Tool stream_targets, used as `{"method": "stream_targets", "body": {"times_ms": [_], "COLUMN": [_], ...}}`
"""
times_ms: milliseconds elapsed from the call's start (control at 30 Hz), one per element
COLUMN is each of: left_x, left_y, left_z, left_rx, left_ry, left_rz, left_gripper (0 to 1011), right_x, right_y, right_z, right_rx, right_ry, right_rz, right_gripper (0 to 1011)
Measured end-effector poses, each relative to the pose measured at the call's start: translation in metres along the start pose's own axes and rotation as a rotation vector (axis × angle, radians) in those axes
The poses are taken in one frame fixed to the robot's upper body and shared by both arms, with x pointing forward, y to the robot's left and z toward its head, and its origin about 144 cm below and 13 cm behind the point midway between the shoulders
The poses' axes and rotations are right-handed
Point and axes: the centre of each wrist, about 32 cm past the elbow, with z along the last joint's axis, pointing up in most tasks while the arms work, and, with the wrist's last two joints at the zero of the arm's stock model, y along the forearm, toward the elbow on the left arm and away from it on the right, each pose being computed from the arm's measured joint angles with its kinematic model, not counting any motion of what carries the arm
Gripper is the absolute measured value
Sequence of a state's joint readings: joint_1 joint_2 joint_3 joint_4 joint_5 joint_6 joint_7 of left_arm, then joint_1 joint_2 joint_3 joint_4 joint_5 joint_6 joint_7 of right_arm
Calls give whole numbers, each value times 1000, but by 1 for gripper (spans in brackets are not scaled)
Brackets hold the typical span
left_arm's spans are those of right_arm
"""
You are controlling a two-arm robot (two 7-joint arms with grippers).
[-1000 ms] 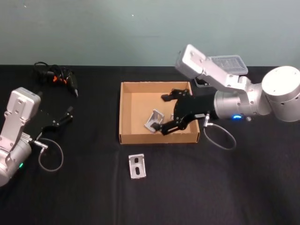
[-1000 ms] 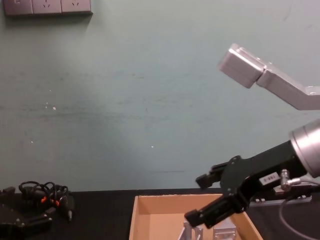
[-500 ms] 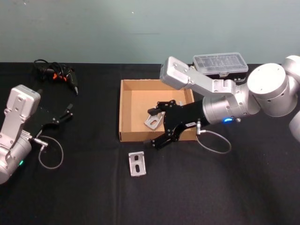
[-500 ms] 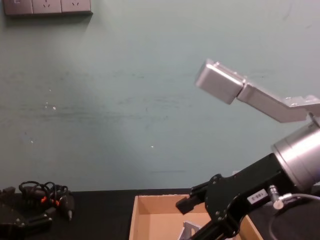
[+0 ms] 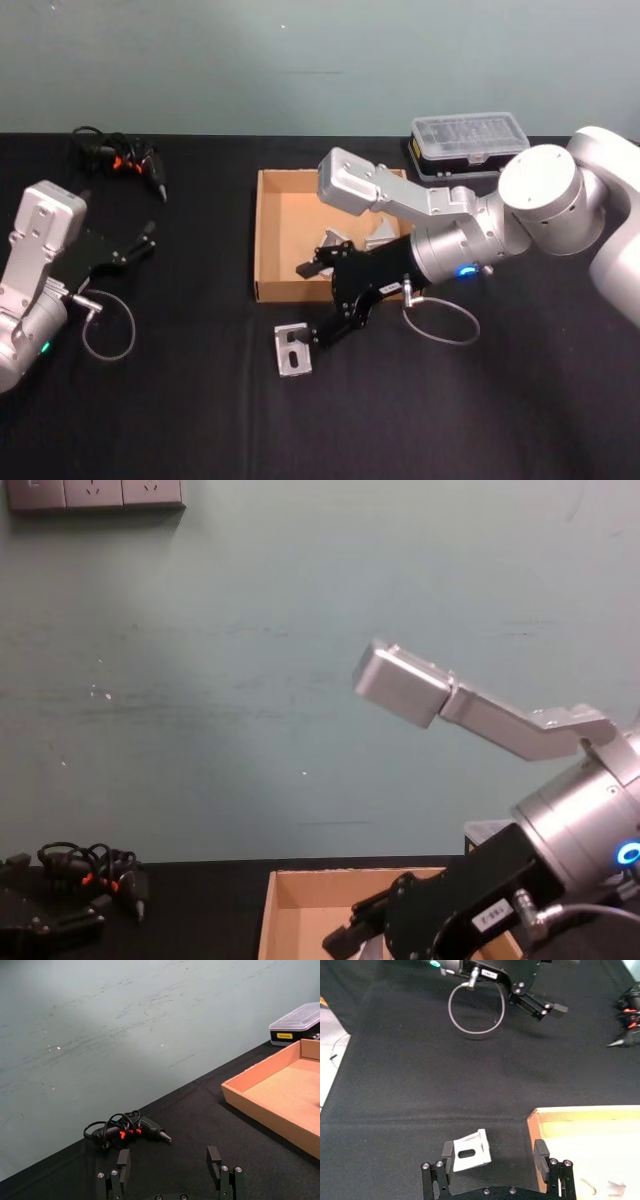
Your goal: Use one hand to pick up the angle iron from the table and place it into the box.
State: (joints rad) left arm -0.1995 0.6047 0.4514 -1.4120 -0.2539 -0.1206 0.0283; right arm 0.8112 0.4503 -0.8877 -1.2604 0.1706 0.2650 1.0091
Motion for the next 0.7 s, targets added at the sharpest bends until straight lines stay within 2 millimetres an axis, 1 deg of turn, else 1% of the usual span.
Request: {"method": "stream_targets", "body": {"times_ms": [233, 700], "left_x": [0, 0], "left_y": [0, 0], "left_z": [0, 0], "left_rx": [0, 0], "left_ry": [0, 0], "left_rz": [0, 0], "left_gripper": [1000, 1000], "right_x": [-3, -2], "right_y": [10, 22], "right_z": [-2, -7], "right_rx": [-12, -15], "right_ry": [-5, -2], "right_rz": [42, 72], "right_gripper": [1002, 1002]}}
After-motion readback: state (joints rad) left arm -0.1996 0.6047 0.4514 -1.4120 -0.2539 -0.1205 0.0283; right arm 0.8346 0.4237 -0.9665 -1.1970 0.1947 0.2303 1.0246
